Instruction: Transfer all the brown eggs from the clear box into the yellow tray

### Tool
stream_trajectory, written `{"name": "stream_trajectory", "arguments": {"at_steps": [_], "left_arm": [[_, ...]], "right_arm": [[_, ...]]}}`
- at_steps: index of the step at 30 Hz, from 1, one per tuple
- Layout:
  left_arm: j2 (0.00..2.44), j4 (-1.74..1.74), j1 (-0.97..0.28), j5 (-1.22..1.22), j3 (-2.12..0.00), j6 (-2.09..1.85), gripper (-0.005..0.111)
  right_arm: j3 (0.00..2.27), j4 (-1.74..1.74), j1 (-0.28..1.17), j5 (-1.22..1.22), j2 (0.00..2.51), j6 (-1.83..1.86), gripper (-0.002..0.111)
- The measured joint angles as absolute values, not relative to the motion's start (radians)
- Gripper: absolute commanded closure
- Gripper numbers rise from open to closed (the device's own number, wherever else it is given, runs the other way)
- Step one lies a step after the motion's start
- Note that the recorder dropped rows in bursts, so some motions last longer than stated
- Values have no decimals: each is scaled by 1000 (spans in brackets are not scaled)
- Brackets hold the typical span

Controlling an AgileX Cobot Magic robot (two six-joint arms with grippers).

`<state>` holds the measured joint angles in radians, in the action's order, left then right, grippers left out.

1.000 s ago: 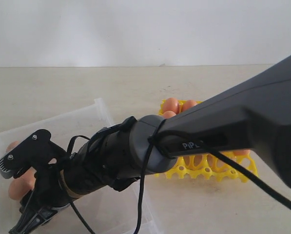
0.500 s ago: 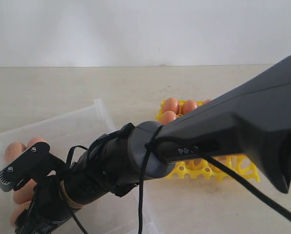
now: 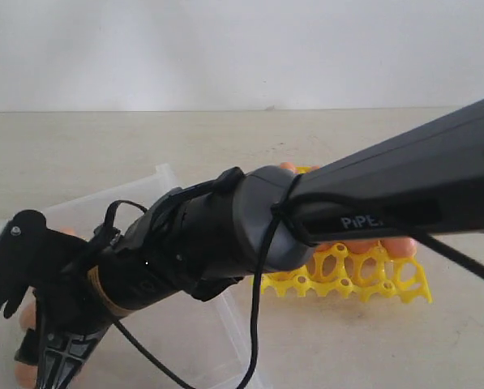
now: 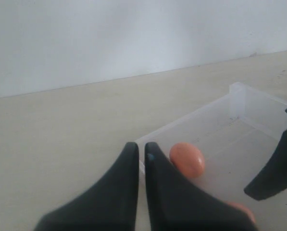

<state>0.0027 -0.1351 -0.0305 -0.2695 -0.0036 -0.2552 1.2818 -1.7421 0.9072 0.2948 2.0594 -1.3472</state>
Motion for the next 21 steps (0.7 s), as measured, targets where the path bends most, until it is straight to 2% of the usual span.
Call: {"name": "stream_trajectory", "arguments": {"at_steps": [5,13,21], "left_arm": [[3,-135,-31,-269,-4,-255,103],[3,-135,-31,-269,-4,-255,103],[3,-135,-31,-269,-4,-255,103]], "right_arm": [[1282,-1743,907,385,2053,-1209,52],[1282,-1745,907,382,2053,-1086,52],[1282,-1745,907,397,2026,-1468,52]]}}
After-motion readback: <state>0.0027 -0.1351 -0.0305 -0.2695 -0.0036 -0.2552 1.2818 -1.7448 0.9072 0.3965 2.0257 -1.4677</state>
